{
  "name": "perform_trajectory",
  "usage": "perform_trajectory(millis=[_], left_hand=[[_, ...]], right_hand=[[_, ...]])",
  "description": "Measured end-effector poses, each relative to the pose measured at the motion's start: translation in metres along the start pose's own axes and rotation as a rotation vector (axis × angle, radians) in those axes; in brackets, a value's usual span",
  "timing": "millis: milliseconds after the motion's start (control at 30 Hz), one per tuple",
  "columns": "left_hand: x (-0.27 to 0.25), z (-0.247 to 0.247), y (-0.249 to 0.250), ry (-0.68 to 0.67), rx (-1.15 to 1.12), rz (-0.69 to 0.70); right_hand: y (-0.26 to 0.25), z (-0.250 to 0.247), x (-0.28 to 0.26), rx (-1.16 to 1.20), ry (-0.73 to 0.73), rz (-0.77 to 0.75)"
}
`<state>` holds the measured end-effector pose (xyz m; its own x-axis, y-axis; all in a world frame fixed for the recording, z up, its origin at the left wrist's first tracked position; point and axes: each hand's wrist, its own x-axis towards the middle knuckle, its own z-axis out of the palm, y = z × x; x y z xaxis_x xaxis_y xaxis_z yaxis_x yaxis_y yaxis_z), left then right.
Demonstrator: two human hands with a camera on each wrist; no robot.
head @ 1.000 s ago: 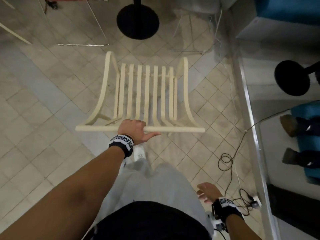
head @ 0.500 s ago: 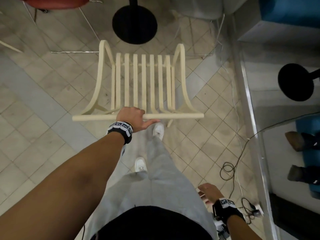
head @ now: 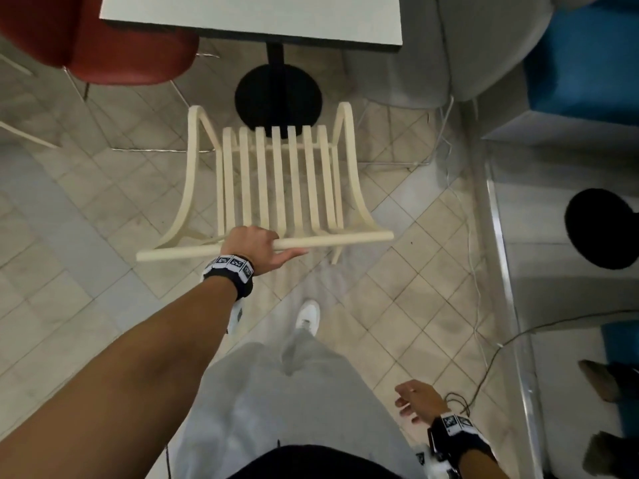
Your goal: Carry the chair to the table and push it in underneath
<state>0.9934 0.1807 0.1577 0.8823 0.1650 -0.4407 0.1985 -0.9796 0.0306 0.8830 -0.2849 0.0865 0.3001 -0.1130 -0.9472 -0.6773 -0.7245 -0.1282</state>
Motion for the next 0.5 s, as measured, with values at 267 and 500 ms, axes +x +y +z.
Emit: perform_trajectory(millis=[267, 500], left_hand=[[0.07, -0.037, -0.006, -0.003, 0.034, 0.029], [0.112, -0.052, -0.034, 0.098, -0.024, 0.056]], right_hand=[[-0.039, -0.033, 0.015, 0.006, -0.011, 0.009], [-0.059, -0.043, 0.025, -0.02, 0.005, 0.018]])
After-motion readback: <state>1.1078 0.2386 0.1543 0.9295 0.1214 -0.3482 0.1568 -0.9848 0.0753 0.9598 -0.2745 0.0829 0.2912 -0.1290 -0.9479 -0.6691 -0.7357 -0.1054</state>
